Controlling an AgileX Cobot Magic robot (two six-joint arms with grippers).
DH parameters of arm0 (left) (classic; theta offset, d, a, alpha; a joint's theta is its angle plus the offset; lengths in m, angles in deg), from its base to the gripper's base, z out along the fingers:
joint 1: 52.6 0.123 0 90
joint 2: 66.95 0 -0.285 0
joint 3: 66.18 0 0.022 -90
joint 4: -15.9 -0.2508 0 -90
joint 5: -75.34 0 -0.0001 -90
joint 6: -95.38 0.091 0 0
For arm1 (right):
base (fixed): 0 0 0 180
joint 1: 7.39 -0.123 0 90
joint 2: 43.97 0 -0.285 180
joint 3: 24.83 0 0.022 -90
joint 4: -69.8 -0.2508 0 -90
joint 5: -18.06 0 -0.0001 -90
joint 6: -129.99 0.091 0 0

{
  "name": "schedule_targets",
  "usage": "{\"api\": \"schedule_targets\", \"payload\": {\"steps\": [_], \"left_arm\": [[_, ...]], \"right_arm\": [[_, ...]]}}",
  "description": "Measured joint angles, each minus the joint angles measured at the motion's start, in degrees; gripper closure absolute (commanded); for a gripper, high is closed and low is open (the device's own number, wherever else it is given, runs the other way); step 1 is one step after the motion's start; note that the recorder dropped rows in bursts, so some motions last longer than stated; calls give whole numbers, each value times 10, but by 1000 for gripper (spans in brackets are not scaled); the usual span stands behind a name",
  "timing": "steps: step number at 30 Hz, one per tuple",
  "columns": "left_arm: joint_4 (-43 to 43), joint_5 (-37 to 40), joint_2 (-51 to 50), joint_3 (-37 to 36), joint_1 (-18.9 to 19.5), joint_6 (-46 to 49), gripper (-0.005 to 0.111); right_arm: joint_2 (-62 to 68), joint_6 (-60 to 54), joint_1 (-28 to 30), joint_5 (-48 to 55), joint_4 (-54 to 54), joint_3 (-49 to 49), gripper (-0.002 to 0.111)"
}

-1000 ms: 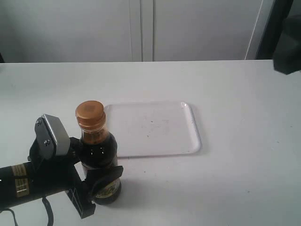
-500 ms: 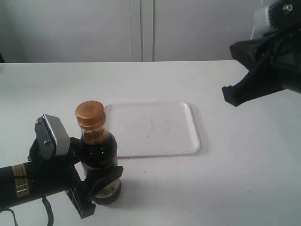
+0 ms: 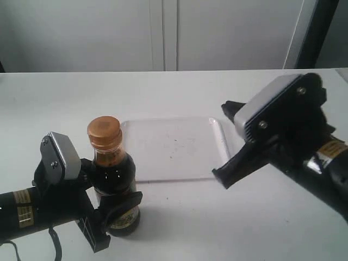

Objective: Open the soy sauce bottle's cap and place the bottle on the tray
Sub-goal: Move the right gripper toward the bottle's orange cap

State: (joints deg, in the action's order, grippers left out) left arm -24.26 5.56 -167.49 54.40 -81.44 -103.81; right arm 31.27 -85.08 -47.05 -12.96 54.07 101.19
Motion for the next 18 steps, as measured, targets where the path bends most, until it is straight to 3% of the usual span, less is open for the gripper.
{"api": "schedule_targets", "payload": {"steps": [10, 18], "left_arm": [[0, 0, 0, 0, 0, 0, 107], [0, 0, 0, 0, 0, 0, 107]], "right_arm": [[135, -186, -109, -115, -146, 0, 108], [160, -244, -189, -191, -262, 21, 108]]}}
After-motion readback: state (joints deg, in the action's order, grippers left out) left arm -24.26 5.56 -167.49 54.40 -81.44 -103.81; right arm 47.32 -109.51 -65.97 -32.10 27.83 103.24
